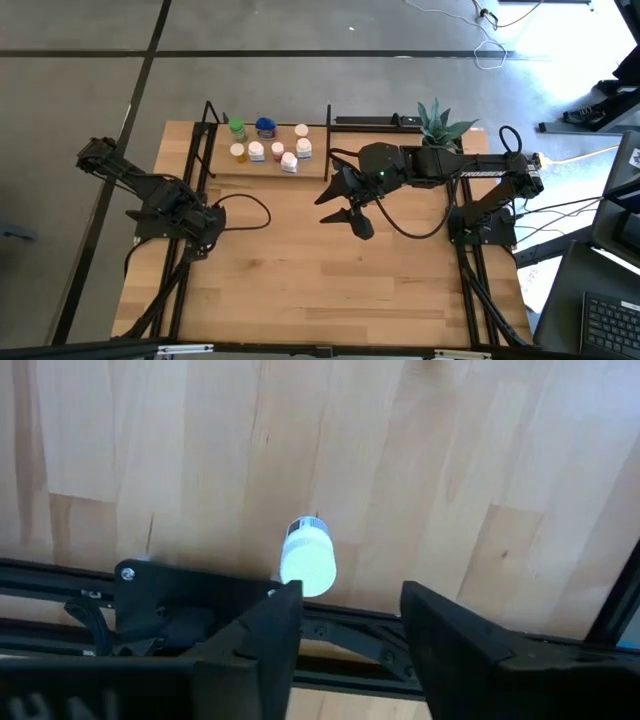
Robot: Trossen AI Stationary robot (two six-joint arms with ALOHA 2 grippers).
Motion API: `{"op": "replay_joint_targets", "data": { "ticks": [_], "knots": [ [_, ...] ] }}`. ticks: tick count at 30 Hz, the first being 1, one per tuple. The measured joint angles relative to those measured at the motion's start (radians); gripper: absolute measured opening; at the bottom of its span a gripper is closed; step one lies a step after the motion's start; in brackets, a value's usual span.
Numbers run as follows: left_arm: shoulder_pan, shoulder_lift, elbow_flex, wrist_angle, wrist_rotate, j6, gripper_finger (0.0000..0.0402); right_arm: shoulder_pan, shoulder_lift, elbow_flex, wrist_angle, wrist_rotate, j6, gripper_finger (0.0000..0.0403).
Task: Pick and place medicine bottles onto shelf by color
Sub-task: Put the white black pill bottle on the shelf
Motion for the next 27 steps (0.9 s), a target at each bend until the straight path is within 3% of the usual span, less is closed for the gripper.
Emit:
{"op": "replay_joint_targets", "data": {
  "ticks": [11,27],
  "knots": [
    [0.000,0.001,0.000,-0.003,-0.002,-0.021,0.0270,0.000,0.000,0.000,0.000,0.000,0.000,0.0223],
    [0.001,0.165,0.000,-0.056,-0.075,0.027,0.0282,0.000,0.000,0.000,0.000,0.000,0.000,0.0223]
  ]
}}
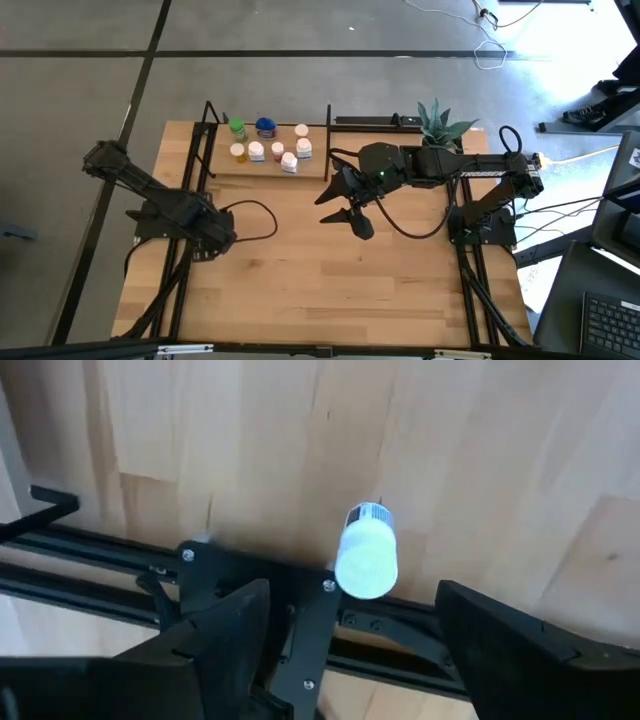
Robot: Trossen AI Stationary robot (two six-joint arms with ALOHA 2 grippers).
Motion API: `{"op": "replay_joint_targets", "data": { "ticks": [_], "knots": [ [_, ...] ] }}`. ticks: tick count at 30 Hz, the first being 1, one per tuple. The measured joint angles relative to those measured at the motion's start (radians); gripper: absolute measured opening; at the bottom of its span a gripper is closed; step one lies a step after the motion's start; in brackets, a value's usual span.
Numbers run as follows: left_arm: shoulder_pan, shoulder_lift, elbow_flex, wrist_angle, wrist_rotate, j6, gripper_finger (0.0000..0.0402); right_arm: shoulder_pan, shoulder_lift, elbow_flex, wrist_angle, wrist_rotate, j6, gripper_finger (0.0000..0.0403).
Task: Pick and place medicine bottles onto shelf by color
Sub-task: Put the white black pill bottle on the shelf
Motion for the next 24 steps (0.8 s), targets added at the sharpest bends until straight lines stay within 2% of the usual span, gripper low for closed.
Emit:
{"op": "replay_joint_targets", "data": {
  "ticks": [7,11,18,24],
  "knots": [
    [0.000,0.122,0.000,-0.005,0.019,0.008,0.0282,0.000,0.000,0.000,0.000,0.000,0.000,0.0223],
    [0.000,0.183,-0.008,-0.004,0.042,0.077,0.0282,0.000,0.000,0.000,0.000,0.000,0.000,0.0223],
    [0.017,0.175,-0.094,0.035,0.109,0.080,0.0282,0.000,0.000,0.000,0.000,0.000,0.000,0.0223],
    [0.024,0.126,-0.133,0.068,0.105,0.068,0.0282,0.000,0.000,0.000,0.000,0.000,0.000,0.0223]
  ]
}}
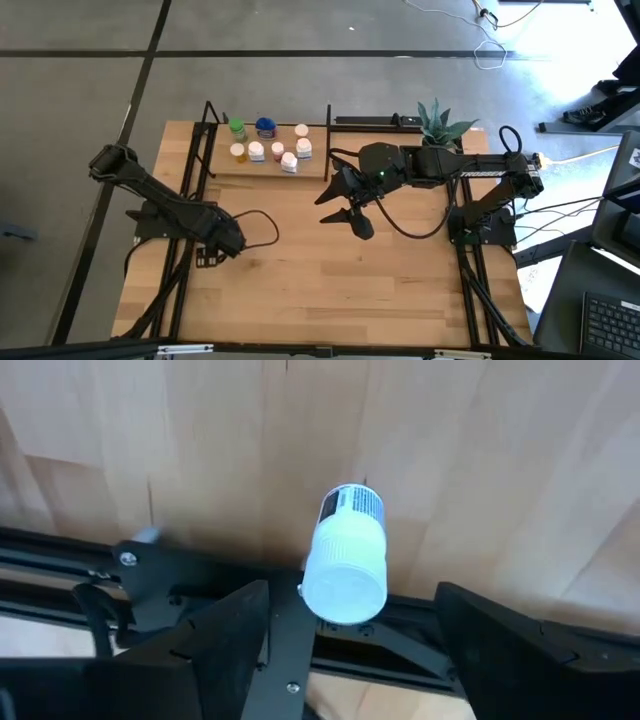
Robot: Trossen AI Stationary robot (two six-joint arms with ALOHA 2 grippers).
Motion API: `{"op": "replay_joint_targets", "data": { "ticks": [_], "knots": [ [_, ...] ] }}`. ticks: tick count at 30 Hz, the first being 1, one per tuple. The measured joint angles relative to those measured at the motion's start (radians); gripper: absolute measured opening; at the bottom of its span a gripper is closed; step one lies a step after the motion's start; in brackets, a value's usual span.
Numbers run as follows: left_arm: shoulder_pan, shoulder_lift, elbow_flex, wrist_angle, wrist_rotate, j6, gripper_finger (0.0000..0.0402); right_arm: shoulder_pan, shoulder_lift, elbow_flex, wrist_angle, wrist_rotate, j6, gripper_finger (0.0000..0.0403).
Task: Pick and place medicine bottles onto shelf by color
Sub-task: Put the white black pill bottle on the shelf
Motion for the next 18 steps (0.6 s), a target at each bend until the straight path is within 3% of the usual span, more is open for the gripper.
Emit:
{"op": "replay_joint_targets", "data": {
  "ticks": [18],
  "knots": [
    [-0.003,0.000,-0.086,0.070,0.036,-0.011,0.0282,0.000,0.000,0.000,0.000,0.000,0.000,0.0223]
  ]
}}
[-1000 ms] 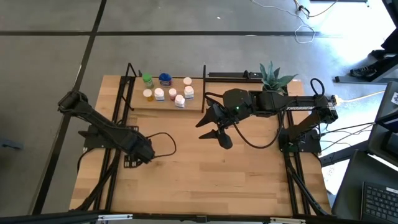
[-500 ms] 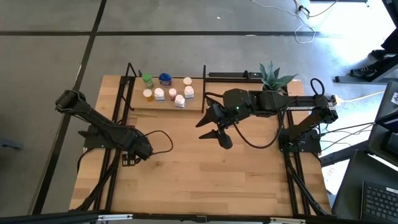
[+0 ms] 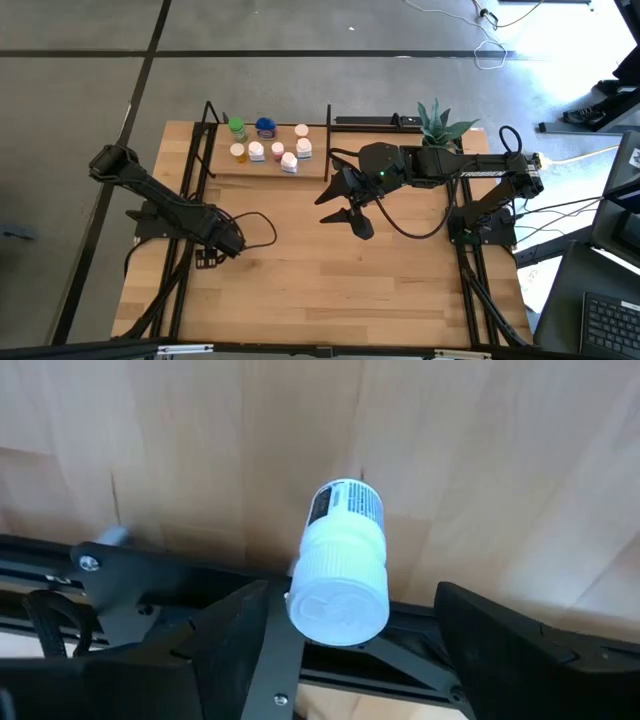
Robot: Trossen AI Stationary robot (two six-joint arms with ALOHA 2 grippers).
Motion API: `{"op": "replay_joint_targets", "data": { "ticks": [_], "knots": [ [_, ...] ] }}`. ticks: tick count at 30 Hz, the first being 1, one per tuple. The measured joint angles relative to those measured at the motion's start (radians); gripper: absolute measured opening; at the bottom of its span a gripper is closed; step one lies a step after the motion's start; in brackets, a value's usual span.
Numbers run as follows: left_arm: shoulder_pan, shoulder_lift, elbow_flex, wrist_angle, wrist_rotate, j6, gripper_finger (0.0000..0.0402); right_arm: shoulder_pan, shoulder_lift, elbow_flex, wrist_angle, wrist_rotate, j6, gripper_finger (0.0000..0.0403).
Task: Pick and place medicine bottles onto shelf by color
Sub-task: Put the white black pill bottle on the shelf
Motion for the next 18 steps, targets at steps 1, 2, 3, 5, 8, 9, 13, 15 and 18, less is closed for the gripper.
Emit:
{"op": "replay_joint_targets", "data": {
  "ticks": [1,2,3,5,8,9,13,15,18],
  "knots": [
    [0.000,0.000,0.000,0.000,0.000,0.000,0.0282,0.000,0.000,0.000,0.000,0.000,0.000,0.0223],
    [0.000,0.000,0.000,0.000,-0.001,-0.001,0.0282,0.000,0.000,0.000,0.000,0.000,0.000,0.0223],
    [0.000,0.000,0.000,0.000,-0.010,-0.003,0.0282,0.000,0.000,0.000,0.000,0.000,0.000,0.0223],
    [0.000,0.000,0.000,0.000,-0.018,-0.003,0.0282,0.000,0.000,0.000,0.000,0.000,0.000,0.0223],
    [0.000,0.000,0.000,0.000,-0.018,-0.004,0.0282,0.000,0.000,0.000,0.000,0.000,0.000,0.0223],
    [-0.001,0.000,0.000,0.000,-0.018,-0.004,0.0282,0.000,0.000,0.000,0.000,0.000,0.000,0.0223],
    [-0.012,0.000,0.000,0.001,-0.026,-0.027,0.0282,0.000,0.000,0.000,0.000,0.000,0.000,0.0223],
    [-0.020,0.000,0.000,0.001,-0.030,-0.036,0.0282,0.000,0.000,0.000,0.000,0.000,0.000,0.0223],
    [-0.022,0.000,0.000,0.002,-0.030,-0.043,0.0282,0.000,0.000,0.000,0.000,0.000,0.000,0.0223]
  ]
}}
